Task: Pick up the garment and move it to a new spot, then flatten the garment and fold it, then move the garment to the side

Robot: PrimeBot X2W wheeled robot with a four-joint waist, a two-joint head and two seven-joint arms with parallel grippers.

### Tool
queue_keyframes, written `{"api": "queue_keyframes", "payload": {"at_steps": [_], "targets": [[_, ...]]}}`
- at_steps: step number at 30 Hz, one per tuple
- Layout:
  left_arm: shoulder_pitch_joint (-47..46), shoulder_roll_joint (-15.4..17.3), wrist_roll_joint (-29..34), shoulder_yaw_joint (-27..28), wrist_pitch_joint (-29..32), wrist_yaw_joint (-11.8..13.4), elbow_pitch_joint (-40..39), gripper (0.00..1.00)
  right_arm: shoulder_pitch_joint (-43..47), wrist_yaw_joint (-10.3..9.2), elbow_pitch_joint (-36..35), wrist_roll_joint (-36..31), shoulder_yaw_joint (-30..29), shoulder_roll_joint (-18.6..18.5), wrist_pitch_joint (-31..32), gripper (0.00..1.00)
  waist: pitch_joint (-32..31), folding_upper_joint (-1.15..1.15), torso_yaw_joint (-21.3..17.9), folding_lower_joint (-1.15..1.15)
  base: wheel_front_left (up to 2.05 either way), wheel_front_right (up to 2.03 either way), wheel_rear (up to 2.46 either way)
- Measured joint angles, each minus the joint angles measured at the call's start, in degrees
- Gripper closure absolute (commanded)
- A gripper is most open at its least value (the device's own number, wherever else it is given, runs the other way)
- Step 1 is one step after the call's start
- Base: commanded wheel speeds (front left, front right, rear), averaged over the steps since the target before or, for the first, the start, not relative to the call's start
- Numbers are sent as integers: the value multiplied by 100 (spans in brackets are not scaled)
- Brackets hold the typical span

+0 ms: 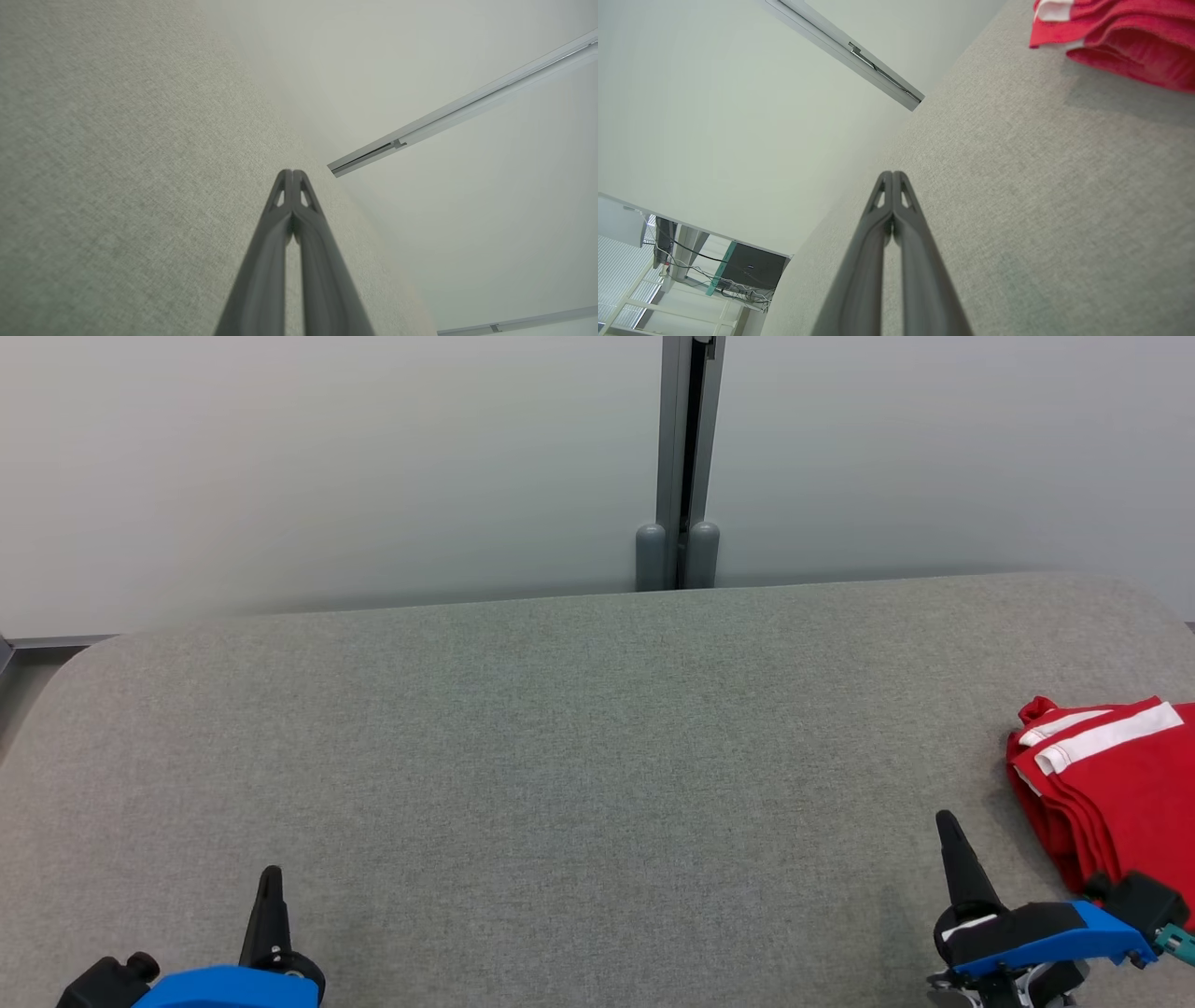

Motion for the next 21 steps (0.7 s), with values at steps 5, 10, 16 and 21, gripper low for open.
{"api": "queue_keyframes", "payload": {"at_steps": [5, 10, 16, 21], "targets": [[-46, -10, -297, 22, 98, 0, -52, 100, 0, 0, -68, 325, -48, 0, 85, 100, 6, 0, 4, 0, 0, 0, 0], [-102, -15, -575, 45, 176, 0, -105, 100, 0, 0, -152, 634, -92, 0, 177, 100, 12, 0, 9, 0, 0, 0, 0], [-162, -26, -899, 82, 277, 0, -162, 100, 0, 0, -232, 992, -135, -1, 269, 100, 20, 0, 14, 0, 0, 0, 0], [-199, -36, -1166, 120, 344, 0, -205, 100, 0, 0, -307, 1283, -176, -1, 335, 100, 26, 0, 18, 0, 0, 0, 0]]}}
